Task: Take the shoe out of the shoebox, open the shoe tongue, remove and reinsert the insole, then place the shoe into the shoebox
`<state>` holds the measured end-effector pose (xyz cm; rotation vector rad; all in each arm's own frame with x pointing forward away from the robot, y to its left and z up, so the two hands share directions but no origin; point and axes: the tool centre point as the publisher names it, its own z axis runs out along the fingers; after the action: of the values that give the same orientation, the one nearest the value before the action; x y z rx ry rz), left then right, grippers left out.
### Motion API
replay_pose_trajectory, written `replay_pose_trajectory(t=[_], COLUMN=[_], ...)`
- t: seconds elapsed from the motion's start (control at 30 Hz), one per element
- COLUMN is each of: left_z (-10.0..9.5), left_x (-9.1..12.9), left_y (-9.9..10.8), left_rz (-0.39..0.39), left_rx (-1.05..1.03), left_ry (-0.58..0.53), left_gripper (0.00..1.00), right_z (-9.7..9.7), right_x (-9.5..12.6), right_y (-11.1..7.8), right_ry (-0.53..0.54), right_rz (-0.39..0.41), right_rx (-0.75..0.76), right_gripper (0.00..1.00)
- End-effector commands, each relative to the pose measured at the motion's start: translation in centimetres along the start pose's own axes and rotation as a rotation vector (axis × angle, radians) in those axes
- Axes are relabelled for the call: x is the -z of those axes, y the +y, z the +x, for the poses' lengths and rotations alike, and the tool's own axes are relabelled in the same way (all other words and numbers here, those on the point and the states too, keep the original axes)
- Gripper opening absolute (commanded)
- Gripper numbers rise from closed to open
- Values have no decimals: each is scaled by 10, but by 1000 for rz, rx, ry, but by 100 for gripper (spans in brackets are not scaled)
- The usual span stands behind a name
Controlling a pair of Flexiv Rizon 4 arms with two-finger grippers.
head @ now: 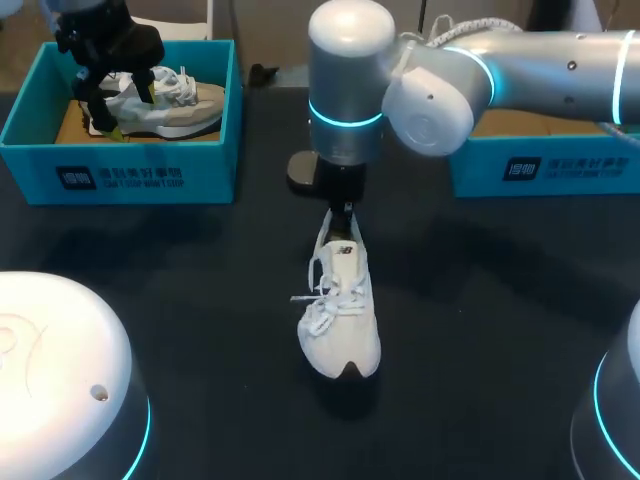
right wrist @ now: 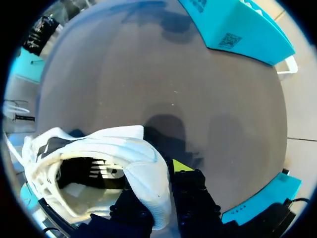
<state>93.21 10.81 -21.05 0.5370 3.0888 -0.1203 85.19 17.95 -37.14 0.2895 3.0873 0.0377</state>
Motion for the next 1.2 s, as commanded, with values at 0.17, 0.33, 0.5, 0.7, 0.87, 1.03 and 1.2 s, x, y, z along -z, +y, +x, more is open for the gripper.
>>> replay_pose_trajectory(t=[0.17, 0.33, 0.5, 0.7, 0.87, 1.03, 1.2], left_z=[1, 1, 1, 1, 1, 1, 1], left_x=[0, 0, 0, 0, 0, 0, 0], left_y=[0, 0, 0, 0, 0, 0, 0], left_rz=[-1, -1, -1, -1, -1, -1, -1], left_rx=[-1, -1, -1, -1, -1, -1, -1], left_ry=[0, 0, 0, 0, 0, 0, 0], left_gripper=[100, 100, 100, 100, 100, 100, 100], right_z=[-9, -17, -17, -17, -16, -41, -72], right_x=[73, 122, 122, 122, 121, 154, 196], right_y=[-33, -48, -48, -48, -50, -85, -124], right_ry=[-74, -137, -137, -137, -128, -189, -248], right_rz=[34, 31, 31, 31, 35, 81, 97], right_rx=[-43, -40, -40, -40, -50, -60, -31], right_gripper=[0, 0, 0, 0, 0, 0, 0])
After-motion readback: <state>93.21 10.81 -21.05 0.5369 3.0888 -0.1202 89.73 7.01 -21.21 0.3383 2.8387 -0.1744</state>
